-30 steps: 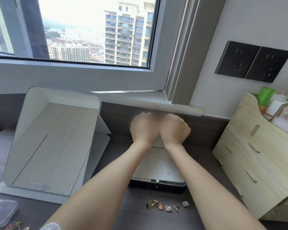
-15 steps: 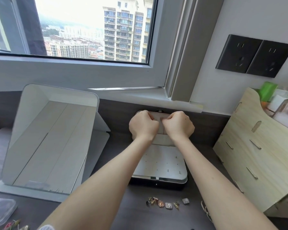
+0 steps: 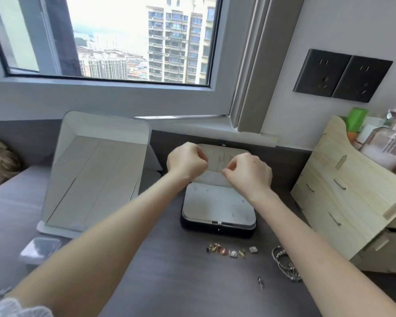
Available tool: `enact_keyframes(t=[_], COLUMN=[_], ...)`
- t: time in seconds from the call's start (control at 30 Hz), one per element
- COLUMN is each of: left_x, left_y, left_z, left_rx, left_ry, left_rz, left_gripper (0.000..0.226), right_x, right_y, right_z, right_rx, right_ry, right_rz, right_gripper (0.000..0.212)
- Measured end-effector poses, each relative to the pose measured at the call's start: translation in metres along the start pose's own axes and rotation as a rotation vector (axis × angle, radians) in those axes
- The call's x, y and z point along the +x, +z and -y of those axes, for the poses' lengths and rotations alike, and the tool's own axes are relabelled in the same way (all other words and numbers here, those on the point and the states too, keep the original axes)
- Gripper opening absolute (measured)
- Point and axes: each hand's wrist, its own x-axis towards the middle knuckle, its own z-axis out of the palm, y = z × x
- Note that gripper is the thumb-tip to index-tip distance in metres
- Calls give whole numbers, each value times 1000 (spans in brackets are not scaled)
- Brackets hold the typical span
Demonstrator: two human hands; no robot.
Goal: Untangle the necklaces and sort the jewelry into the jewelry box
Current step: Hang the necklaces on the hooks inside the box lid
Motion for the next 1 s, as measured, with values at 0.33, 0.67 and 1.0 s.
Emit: enact_keyframes(t=[0.33, 0.67, 1.0], left_x=[-128, -235, -231], left_y=[-135, -172, -169], left_z=[92, 197, 216], left_rx=[-6, 280, 311], left_ry=[-61, -309, -420], left_rz=[123, 73, 52], left_gripper=[9, 2, 12], right_x=[-139, -208, -220], right_y=[-29, 1, 17], right_z=[64, 110, 121], right_rx=[339, 339, 295], right_ry=[-278, -436, -416], right_rz=[330, 495, 563], right_gripper=[16, 14, 16])
